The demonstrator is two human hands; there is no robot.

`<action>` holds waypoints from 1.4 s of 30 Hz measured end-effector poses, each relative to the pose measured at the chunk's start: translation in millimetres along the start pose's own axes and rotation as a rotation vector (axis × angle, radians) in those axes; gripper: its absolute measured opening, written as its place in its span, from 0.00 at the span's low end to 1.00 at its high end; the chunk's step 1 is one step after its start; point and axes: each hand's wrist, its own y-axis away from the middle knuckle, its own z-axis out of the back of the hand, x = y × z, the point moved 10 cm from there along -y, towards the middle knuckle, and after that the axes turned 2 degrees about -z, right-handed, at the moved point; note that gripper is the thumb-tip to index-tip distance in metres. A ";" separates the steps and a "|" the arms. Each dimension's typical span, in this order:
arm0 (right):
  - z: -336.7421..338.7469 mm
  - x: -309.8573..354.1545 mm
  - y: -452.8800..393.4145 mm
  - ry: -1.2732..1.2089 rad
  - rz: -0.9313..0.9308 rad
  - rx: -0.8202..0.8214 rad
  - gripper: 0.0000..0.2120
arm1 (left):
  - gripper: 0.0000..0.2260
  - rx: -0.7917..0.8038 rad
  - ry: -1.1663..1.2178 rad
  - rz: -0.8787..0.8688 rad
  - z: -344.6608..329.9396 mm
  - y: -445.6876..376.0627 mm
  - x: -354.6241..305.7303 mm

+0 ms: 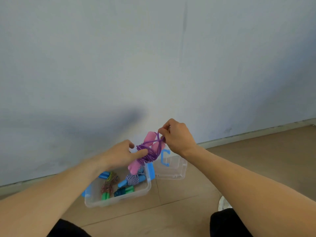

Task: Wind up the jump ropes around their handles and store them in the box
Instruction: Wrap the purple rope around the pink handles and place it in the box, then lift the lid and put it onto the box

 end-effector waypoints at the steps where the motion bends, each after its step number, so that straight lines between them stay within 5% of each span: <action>1: -15.5 -1.8 -3.2 0.063 0.000 0.028 0.07 | 0.35 -0.030 -0.174 0.002 6.2 0.9 11.1; 6: -95.6 -37.3 -18.5 0.268 -0.148 0.127 0.18 | 0.21 0.046 -0.313 0.078 19.6 9.9 68.9; 10: -160.1 -69.7 -15.4 0.297 -0.291 0.216 0.09 | 0.22 0.050 -0.342 0.095 22.1 17.8 105.3; 14: -223.2 -82.5 -14.9 0.392 -0.396 0.284 0.13 | 0.20 0.091 -0.342 0.085 12.7 23.8 130.7; 24: -328.1 -149.2 -45.7 0.019 -0.651 0.386 0.10 | 0.19 0.166 -0.294 0.084 18.9 14.6 154.1; 28: -273.2 -88.6 -50.8 0.254 -0.399 0.392 0.06 | 0.20 0.193 -0.313 0.084 18.2 9.8 133.3; 33: -157.0 -40.6 -62.8 0.214 -0.088 -0.028 0.06 | 0.16 0.095 -0.249 0.009 11.2 -9.8 81.2; 36: -98.7 -37.5 -59.7 0.386 0.078 -0.195 0.15 | 0.11 -0.008 -0.173 0.006 10.1 -26.2 53.6; 42: -80.9 -127.3 -64.6 0.832 -0.222 0.169 0.40 | 0.12 -0.063 -0.073 -0.028 -13.5 -54.3 5.0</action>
